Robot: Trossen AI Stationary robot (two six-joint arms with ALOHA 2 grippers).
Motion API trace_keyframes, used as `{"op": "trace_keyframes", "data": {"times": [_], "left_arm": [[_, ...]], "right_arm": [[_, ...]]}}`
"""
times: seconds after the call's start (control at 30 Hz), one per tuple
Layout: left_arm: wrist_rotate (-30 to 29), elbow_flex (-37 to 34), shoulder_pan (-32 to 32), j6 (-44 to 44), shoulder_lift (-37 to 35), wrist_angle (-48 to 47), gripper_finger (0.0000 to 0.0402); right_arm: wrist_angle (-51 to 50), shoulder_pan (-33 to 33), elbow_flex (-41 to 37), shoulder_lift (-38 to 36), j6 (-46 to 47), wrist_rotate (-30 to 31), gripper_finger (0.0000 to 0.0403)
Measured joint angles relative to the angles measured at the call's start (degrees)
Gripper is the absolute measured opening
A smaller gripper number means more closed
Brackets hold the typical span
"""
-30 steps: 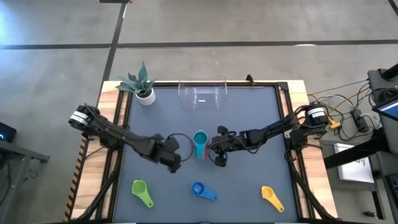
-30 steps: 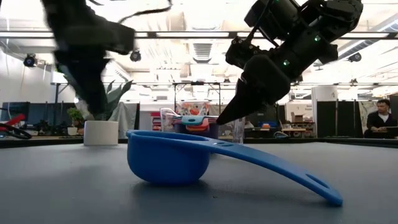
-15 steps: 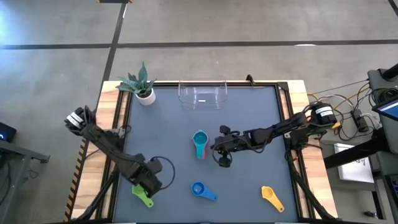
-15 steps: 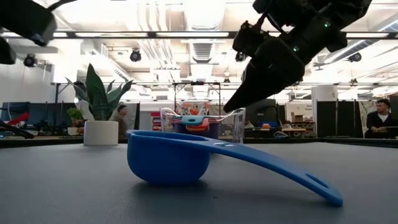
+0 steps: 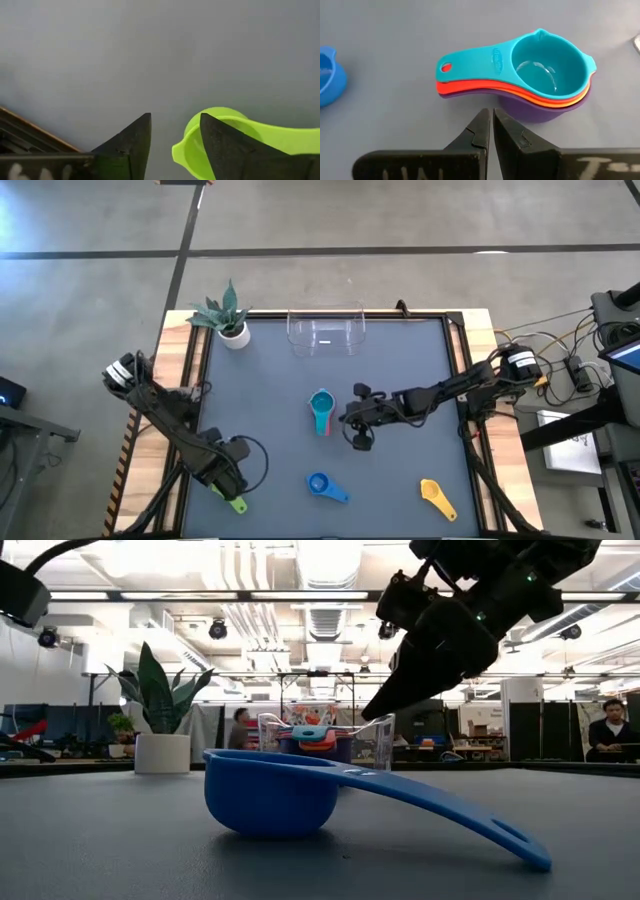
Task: Nest measuring cups in basket
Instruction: Stack the green measuring cup on top of the light blue measuring cup
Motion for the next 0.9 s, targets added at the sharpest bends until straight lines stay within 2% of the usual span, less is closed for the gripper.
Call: {"op": "trace_keyframes", "data": {"times": [0.27, 0.5, 0.6, 0.67, 0.9], "left_arm": [[-2.8, -1.9, -1.9, -0.1, -3.1, 1.5, 0.0177], [-8.9, -15.0, -6.1, -8.3, -14.8, 16.4, 0.0167], [-9.1, -18.1, -6.1, -9.3, -18.0, 21.1, 0.0162], [-8.8, -18.5, -6.1, -8.7, -18.3, 20.9, 0.0161], [-3.1, -18.9, -6.1, -6.7, -14.7, 18.3, 0.0171]], "right_arm": [[0.0, 0.1, 0.0, 0.0, 0.0, 0.0, 0.0013], [-0.6, 0.1, 0.0, 0.0, -0.5, 0.0, 0.0013], [-0.6, 0.1, -0.1, 0.0, -0.5, 0.0, 0.0013], [-0.6, 0.1, -0.1, 0.0, -0.7, 0.0, 0.0013], [-0.6, 0.1, -0.2, 0.0, -1.5, 0.0, 0.0013]]}}
